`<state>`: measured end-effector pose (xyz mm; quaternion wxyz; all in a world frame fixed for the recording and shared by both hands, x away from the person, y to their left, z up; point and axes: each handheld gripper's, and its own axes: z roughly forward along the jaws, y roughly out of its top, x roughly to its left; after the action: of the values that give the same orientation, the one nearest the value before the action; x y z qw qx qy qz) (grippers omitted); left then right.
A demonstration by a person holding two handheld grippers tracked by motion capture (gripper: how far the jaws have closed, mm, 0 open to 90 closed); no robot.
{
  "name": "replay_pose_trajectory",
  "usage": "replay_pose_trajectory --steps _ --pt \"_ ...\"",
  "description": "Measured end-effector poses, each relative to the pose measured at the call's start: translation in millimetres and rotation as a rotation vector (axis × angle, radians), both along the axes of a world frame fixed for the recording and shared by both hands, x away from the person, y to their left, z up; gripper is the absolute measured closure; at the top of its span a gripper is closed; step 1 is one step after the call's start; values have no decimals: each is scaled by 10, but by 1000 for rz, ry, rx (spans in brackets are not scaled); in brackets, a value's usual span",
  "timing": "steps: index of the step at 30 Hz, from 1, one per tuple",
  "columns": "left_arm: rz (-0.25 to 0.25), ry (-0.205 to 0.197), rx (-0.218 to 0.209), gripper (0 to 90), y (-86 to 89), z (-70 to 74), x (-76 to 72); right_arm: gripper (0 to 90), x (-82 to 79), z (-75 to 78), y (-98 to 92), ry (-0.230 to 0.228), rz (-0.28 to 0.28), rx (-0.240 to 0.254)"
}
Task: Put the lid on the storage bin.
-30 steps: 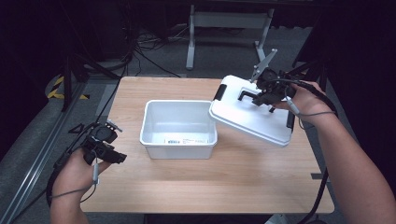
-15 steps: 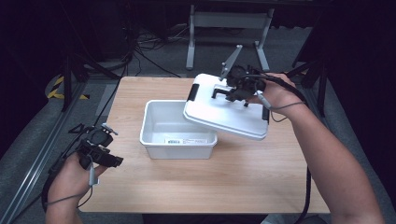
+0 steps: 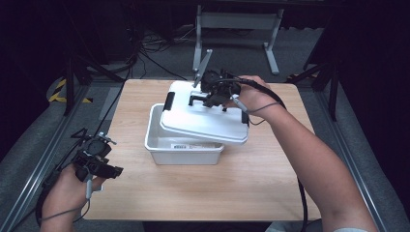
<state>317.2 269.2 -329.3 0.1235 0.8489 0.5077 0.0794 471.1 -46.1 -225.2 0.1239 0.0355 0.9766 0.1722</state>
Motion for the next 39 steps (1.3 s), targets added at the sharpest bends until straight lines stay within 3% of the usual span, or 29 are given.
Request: replay_pose_trajectory --steps 19,31,39 --pt "5 7 -8 434 8 -2 -26 837 12 -309 491 27 131 -35" --pt "-1 5 -13 436 23 0 -24 837 91 -520 674 36 147 -74" --pt "-7 5 -13 436 7 -6 -11 835 131 -595 687 41 135 -88"
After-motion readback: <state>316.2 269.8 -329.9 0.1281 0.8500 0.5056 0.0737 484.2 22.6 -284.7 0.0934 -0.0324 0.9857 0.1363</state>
